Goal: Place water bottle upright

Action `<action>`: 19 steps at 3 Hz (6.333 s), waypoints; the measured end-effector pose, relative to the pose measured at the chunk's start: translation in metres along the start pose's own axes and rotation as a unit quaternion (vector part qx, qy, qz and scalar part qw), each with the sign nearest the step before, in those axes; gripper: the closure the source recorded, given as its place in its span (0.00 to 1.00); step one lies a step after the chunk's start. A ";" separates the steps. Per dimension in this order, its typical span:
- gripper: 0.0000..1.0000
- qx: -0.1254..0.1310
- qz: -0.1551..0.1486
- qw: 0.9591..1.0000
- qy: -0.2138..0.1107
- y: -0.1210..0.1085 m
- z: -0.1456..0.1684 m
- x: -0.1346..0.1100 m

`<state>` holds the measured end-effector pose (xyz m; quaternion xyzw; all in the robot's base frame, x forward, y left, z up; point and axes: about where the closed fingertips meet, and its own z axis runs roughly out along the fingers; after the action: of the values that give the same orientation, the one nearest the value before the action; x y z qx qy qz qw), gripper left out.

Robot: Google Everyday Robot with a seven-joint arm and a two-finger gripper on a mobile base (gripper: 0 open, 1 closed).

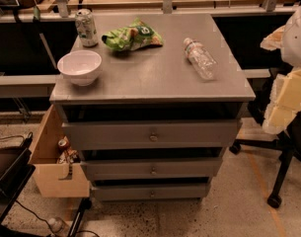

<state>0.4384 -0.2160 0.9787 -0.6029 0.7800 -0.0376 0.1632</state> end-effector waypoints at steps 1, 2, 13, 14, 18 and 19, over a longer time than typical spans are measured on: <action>0.00 0.004 0.004 1.000 -0.004 -0.003 -0.002 -0.001; 0.00 0.028 0.036 0.999 -0.027 -0.031 -0.013 -0.006; 0.00 0.013 0.412 0.911 0.014 -0.261 0.159 -0.069; 0.00 0.005 0.392 0.919 0.038 -0.258 0.178 -0.072; 0.49 -0.028 0.358 0.930 0.082 -0.247 0.227 -0.075; 0.73 -0.017 0.358 0.931 0.070 -0.256 0.233 -0.079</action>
Offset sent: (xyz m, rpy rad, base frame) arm 0.0539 -0.0116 0.0403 0.1231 -0.1002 -0.1381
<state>0.7630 -0.1778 0.8411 -0.2819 0.9541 -0.0060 0.1006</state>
